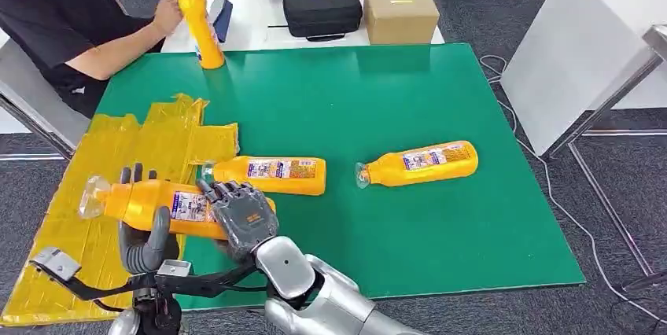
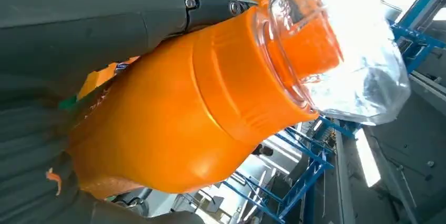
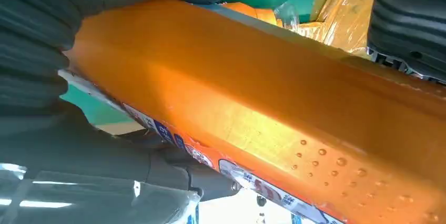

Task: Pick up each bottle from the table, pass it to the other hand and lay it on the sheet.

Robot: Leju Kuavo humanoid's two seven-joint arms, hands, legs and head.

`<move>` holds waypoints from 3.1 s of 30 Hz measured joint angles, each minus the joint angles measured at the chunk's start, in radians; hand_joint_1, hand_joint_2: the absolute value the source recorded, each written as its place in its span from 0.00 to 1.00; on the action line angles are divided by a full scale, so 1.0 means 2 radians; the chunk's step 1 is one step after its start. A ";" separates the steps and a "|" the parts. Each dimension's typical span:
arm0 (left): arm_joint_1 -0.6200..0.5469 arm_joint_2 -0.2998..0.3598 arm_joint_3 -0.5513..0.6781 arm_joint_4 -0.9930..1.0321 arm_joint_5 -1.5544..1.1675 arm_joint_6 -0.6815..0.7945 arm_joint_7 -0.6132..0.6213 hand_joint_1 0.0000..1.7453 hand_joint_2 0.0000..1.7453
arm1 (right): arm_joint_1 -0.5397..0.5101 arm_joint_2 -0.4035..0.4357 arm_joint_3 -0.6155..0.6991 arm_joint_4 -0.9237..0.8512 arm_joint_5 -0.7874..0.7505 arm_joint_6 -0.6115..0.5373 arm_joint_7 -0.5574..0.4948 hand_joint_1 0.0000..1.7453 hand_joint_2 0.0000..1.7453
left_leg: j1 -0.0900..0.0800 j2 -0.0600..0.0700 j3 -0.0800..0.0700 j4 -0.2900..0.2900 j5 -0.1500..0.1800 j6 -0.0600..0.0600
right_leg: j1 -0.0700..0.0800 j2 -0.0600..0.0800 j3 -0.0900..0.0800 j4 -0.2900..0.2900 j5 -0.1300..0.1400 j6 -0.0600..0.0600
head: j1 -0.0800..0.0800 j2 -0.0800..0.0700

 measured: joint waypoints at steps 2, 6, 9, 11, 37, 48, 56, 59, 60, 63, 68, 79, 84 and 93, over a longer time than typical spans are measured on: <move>0.000 0.000 0.000 0.000 -0.003 -0.001 0.002 1.00 1.00 | 0.001 -0.001 0.000 0.000 0.002 0.002 0.000 1.00 1.00 | 0.000 0.000 0.000 0.000 0.000 0.000 | 0.000 0.000 0.000 0.000 0.000 0.000 | 0.000 0.000; 0.001 0.000 0.002 0.001 -0.013 -0.010 0.002 1.00 1.00 | 0.008 -0.004 -0.003 -0.007 0.006 0.003 0.001 1.00 1.00 | 0.000 0.000 0.000 0.000 0.000 0.000 | 0.000 0.000 0.000 0.000 0.000 0.000 | 0.000 0.000; 0.002 0.000 0.005 0.001 -0.016 -0.014 0.003 1.00 1.00 | 0.009 -0.005 -0.004 -0.010 0.007 0.005 0.001 1.00 1.00 | 0.000 0.000 0.000 0.000 0.000 0.000 | 0.000 0.000 0.000 0.000 0.000 0.000 | 0.000 0.000; 0.002 0.000 0.005 0.001 -0.016 -0.014 0.002 1.00 1.00 | 0.011 -0.005 -0.005 -0.013 0.007 0.006 0.001 1.00 1.00 | 0.000 0.000 0.000 0.000 0.000 0.000 | 0.000 0.000 0.000 0.000 0.000 0.000 | 0.000 0.000; -0.022 0.001 0.021 0.013 -0.013 -0.013 -0.019 1.00 1.00 | 0.040 -0.024 -0.050 -0.065 0.021 0.003 -0.032 0.00 0.00 | 0.000 0.000 0.000 0.000 0.000 0.000 | 0.000 0.000 0.000 0.000 0.000 0.000 | 0.000 0.000; -0.030 0.005 0.080 -0.059 -0.210 0.141 -0.091 1.00 1.00 | 0.102 -0.056 -0.176 -0.193 0.049 -0.006 -0.056 0.00 0.00 | 0.000 -0.001 0.000 0.000 0.000 0.000 | 0.000 0.000 0.000 0.000 0.000 0.000 | 0.000 0.000; -0.040 0.031 0.077 -0.085 -0.446 0.336 -0.115 1.00 1.00 | 0.136 -0.073 -0.203 -0.235 0.043 -0.005 -0.068 0.00 0.00 | 0.000 0.000 0.000 0.000 0.000 0.000 | 0.000 0.000 0.000 0.000 0.000 0.000 | 0.000 0.000; -0.041 0.043 0.073 -0.080 -0.512 0.375 -0.107 1.00 1.00 | 0.138 -0.080 -0.205 -0.242 0.037 -0.005 -0.068 0.00 0.00 | 0.000 0.000 0.000 0.000 0.000 0.000 | 0.000 0.000 0.000 0.000 0.000 0.000 | 0.000 0.000; -0.044 0.047 0.071 -0.074 -0.533 0.384 -0.106 1.00 1.00 | 0.138 -0.082 -0.207 -0.243 0.035 -0.005 -0.068 0.00 0.00 | 0.000 0.000 0.000 0.000 0.000 0.000 | 0.000 0.000 0.000 0.000 0.000 0.000 | 0.000 0.000; -0.050 0.053 0.069 -0.048 -0.614 0.394 -0.105 1.00 1.00 | 0.135 -0.084 -0.212 -0.248 0.025 0.000 -0.068 0.00 0.00 | 0.000 0.000 0.000 0.000 0.000 0.000 | 0.000 0.000 0.000 0.000 0.000 0.000 | 0.000 0.000; -0.051 0.061 0.075 0.007 -0.681 0.395 -0.116 1.00 1.00 | 0.131 -0.090 -0.213 -0.255 0.017 0.010 -0.068 0.00 0.00 | 0.000 0.000 0.000 0.000 0.000 0.000 | 0.000 0.000 0.000 0.000 0.000 0.000 | 0.000 0.000; -0.055 0.062 0.135 0.140 -0.768 0.396 -0.144 1.00 1.00 | 0.122 -0.094 -0.213 -0.255 0.006 0.015 -0.080 0.00 0.00 | 0.000 0.000 0.000 0.000 0.000 0.000 | 0.000 0.000 0.000 0.000 0.000 0.000 | 0.000 0.000; -0.059 0.062 0.162 0.183 -0.810 0.400 -0.140 1.00 1.00 | 0.116 -0.094 -0.212 -0.249 0.003 0.014 -0.092 0.00 0.00 | 0.000 0.000 0.000 0.000 0.000 0.000 | 0.000 0.000 0.001 0.000 0.000 0.000 | 0.000 0.000; -0.067 0.060 0.252 0.265 -0.864 0.401 -0.147 0.00 0.00 | 0.101 -0.093 -0.201 -0.225 -0.008 0.013 -0.104 0.00 0.00 | 0.000 0.000 0.001 0.000 0.000 0.000 | 0.001 0.000 0.001 0.000 0.000 0.000 | 0.000 0.000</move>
